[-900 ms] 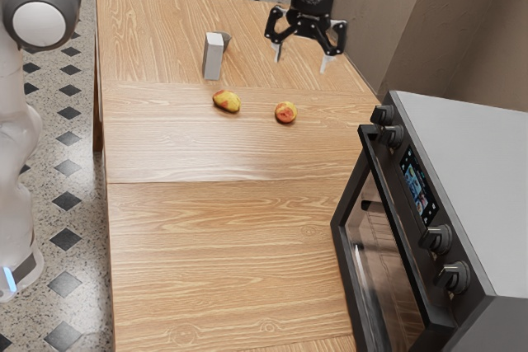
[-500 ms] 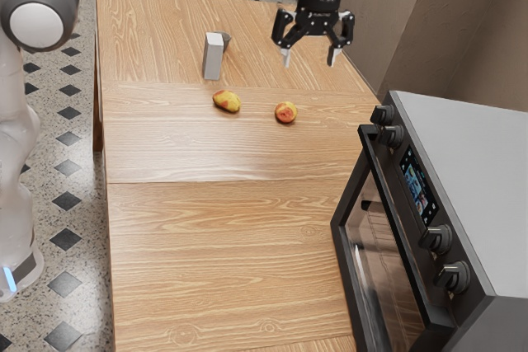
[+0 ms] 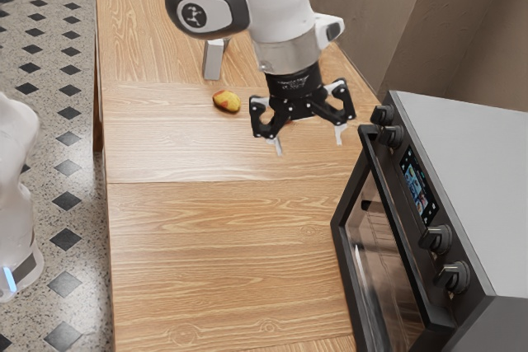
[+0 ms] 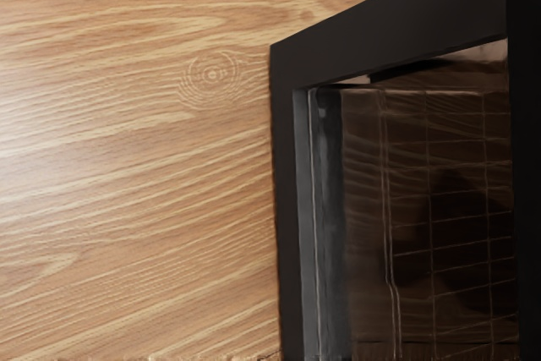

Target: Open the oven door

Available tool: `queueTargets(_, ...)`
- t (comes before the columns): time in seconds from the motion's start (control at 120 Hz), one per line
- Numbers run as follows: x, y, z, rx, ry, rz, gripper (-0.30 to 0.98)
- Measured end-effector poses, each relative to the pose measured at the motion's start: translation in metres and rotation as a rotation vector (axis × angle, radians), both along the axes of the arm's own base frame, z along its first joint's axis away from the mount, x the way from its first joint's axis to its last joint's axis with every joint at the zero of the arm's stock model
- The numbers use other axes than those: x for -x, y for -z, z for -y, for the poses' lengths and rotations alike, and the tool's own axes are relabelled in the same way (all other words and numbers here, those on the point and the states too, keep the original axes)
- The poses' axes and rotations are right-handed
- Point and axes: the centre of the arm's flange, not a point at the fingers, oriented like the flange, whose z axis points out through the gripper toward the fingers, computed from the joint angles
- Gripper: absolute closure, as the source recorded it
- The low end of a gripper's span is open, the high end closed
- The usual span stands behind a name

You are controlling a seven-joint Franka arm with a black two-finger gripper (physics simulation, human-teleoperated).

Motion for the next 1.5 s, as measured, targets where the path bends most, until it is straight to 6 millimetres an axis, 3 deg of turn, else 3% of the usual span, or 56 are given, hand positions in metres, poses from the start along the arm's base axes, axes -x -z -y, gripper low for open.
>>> queueTargets(0.117,-0.005,0.002,0.008,0.038,-0.006,0.042,0.0)
queueTargets(0.3,-0.034,0.009,0.003,0.082,-0.052,0.062,0.0)
queueTargets(0.825,-0.062,0.011,0.001,0.144,-0.121,0.086,0.0)
queueTargets(1.25,-0.068,0.022,0.0,0.16,-0.138,0.069,0.0)
queueTargets(1.5,-0.075,0.043,0.001,0.154,-0.148,0.029,0.0)
